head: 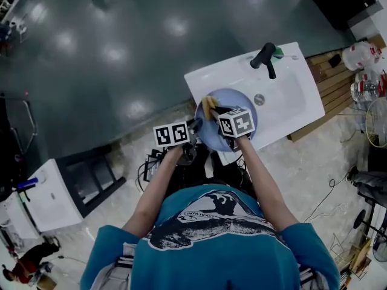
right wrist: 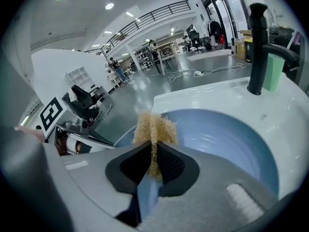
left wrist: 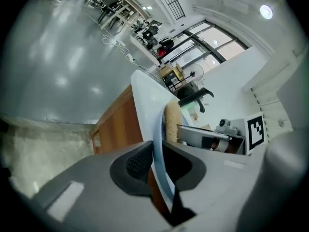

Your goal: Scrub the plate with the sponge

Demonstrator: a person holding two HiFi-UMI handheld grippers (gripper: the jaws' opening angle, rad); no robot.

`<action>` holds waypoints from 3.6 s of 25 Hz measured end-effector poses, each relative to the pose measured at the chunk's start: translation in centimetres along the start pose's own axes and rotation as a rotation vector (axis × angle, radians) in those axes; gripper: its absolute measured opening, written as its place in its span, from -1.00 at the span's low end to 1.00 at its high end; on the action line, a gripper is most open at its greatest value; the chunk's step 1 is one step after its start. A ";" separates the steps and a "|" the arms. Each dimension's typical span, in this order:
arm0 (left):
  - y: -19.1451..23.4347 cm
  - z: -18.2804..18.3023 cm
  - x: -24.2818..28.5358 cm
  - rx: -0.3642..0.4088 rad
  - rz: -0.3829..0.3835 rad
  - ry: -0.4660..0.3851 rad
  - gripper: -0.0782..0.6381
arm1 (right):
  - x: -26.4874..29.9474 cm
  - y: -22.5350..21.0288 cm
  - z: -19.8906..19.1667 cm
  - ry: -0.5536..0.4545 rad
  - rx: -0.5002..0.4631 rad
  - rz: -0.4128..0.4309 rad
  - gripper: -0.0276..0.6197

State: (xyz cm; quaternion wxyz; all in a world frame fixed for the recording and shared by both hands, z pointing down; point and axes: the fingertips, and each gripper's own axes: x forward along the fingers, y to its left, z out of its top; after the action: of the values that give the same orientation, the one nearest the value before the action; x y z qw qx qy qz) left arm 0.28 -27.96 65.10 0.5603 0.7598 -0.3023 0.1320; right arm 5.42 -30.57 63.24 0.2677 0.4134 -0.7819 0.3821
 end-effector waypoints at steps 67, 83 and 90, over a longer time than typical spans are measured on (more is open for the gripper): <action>-1.3 -3.1 -1.1 -0.140 0.000 -0.102 -0.47 | -6.6 -11.4 -3.4 0.195 -0.219 -0.254 -0.81; -0.5 -3.2 -0.6 -0.128 0.048 -0.092 -0.57 | -5.8 1.5 -5.9 0.174 -0.283 0.053 -0.81; -0.3 -3.1 -0.8 -0.117 0.068 -0.099 -0.59 | -4.8 5.1 -9.6 0.295 -0.409 0.125 -0.81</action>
State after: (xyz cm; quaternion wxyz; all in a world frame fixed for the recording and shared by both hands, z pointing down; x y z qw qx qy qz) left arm 0.22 -24.75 65.49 0.5834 0.7206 -0.3624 0.0955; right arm 4.54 -18.75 63.20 0.4326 0.2415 -0.8195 0.2879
